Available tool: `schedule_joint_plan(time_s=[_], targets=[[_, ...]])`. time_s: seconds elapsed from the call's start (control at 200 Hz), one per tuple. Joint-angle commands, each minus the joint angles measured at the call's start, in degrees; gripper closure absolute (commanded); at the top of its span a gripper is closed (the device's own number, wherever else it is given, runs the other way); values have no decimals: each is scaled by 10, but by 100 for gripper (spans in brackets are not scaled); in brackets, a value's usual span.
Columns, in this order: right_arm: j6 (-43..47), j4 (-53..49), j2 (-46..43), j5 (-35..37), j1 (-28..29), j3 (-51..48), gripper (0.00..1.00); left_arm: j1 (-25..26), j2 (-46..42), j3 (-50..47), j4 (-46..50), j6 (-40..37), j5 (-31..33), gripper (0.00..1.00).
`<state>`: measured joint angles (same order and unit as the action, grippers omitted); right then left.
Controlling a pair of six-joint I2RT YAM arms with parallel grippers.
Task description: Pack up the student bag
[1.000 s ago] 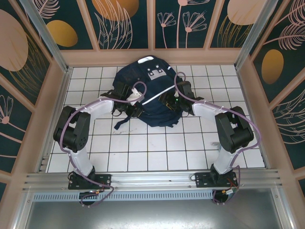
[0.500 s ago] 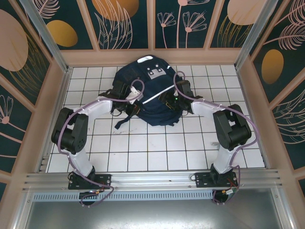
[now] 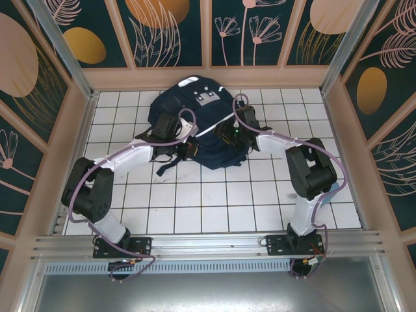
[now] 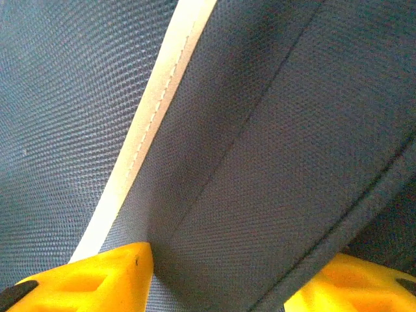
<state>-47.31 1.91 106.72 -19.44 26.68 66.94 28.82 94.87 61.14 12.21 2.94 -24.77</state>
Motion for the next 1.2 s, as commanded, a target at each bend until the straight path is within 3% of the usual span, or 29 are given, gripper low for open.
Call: schedule_joint_plan(time_s=[0.0,0.25,0.415,0.525,0.771,0.951,1.091,1.191], targets=[[-8,76,-2,-24,17,23,46,48,-6,15,-27,36,-85,100],[7,60,-37,-18,13,5,46,93,51,39,-89,104,-102,96],[34,29,-106,20,-2,-50,43,92,9,33,-76,113,-51,52],[70,-4,-157,61,-2,-88,42,86,-25,3,-82,138,-30,40],[180,-95,-228,155,71,-125,45,38,-125,-114,-121,285,119,30],[267,-157,-195,178,128,-93,48,16,-173,-165,-132,376,233,20],[324,-188,-159,163,131,-59,49,12,-167,-173,-134,455,254,19],[356,-203,-140,171,131,-41,50,12,-161,-197,-186,516,227,22]])
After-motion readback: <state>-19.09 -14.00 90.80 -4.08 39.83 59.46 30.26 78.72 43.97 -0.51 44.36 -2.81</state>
